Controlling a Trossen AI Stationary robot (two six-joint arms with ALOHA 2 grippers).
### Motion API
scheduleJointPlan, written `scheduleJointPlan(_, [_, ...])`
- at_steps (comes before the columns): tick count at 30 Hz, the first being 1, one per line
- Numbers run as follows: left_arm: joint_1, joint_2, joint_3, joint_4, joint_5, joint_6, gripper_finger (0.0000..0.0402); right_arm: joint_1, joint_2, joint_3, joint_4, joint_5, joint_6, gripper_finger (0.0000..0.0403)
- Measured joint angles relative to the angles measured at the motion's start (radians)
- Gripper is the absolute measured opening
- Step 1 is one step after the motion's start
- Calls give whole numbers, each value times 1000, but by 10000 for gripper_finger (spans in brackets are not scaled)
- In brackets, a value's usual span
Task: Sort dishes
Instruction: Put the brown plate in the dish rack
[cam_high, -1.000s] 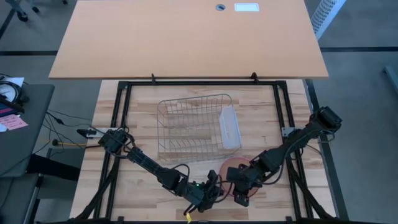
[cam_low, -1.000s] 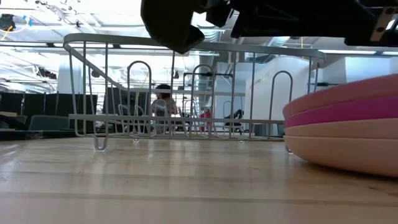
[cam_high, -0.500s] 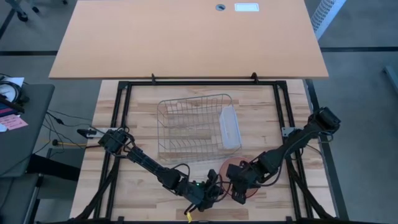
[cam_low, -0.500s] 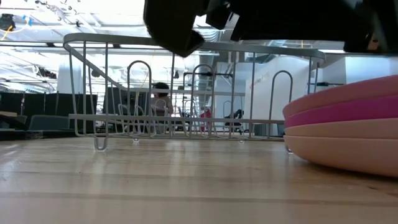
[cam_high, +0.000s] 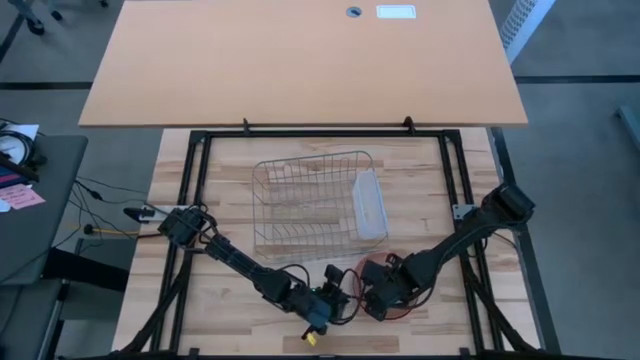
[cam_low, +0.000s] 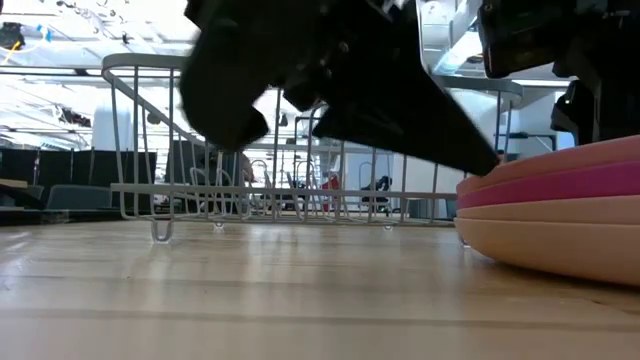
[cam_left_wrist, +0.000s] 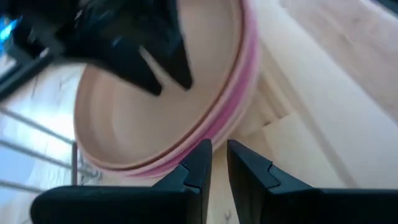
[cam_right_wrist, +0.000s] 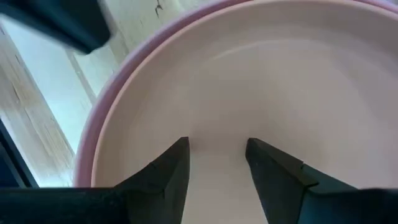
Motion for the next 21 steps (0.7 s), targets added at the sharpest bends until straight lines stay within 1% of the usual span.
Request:
scheduleJointPlan(4, [22,0,0,7,7,-41,47,2,-8,-2,9,1,-2,145])
scheduleJointPlan(9, [56,-2,0,-4,68,-84,47,5,-12,-4,38,0,-41,111])
scheduleJointPlan(12, [65,-2,0,-28,70,-115,47,5,-2,-5,63,-1,-51,93])
scheduleJointPlan(17, [64,-2,0,-53,67,-117,47,5,5,-5,83,0,-87,69])
scheduleJointPlan(21, [62,-2,0,-52,66,-124,47,5,4,-5,131,55,-130,59])
